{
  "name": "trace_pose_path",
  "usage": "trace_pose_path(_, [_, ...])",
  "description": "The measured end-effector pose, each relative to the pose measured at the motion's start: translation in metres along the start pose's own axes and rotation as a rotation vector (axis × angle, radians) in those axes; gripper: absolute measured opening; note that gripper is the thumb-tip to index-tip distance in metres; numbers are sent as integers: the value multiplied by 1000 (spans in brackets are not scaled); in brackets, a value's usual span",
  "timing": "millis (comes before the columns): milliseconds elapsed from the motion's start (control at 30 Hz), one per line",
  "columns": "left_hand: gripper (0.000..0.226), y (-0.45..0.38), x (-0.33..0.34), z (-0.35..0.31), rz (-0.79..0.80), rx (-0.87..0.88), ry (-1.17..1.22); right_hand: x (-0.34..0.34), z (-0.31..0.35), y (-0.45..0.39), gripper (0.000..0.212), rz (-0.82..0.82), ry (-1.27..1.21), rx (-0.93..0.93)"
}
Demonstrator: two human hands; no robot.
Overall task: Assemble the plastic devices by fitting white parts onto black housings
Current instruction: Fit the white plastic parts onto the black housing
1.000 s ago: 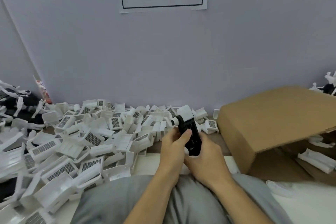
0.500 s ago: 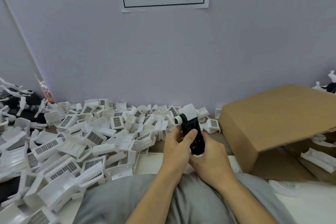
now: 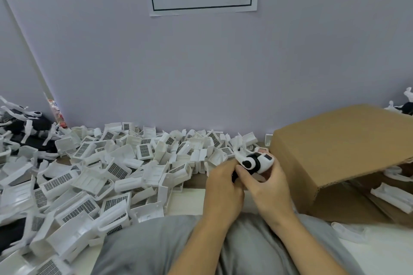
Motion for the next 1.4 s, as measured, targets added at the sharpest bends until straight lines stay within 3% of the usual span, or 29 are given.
trace_pose_path(67, [25,0,0,-1,25,64,-94,-2,-2,-4,44,-10,-107,53])
trace_pose_path(233, [35,1,1,-3,72,53,-124,-5,-7,-7,18,-12,-119,110])
trace_pose_path(433, [32,1,2,-3,81,26,-116,-9,-3,-6,23,-80,14,35])
trace_pose_path(667, [32,1,2,-5,74,61,-163,-4,-1,-6,13,-40,-52,28])
trace_pose_path(1033, [29,3,5,-6,109,69,-162,-11,-2,-5,27,-134,106,27])
trace_pose_path(1167, [30,3,3,-2,89,16,-130,-6,3,-4,27,-83,11,40])
trace_pose_path(1233, [27,3,1,1,60,-16,-140,-2,4,-3,29,-34,-51,66])
trace_pose_path(1300, [23,3,-1,1,2,-20,-136,2,4,-1,48,39,-80,95])
trace_pose_path(1400, [21,-1,-12,6,-181,-186,102,5,1,2,66,93,-46,142])
Point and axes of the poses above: each hand's wrist, its own y-axis away from the middle knuckle, its own x-axis out of the palm, z = x × y, the point moved 5 cm from there along -y, towards the middle knuckle, and after that the axes turned 3 degrees about y, right-handed, at the moved point
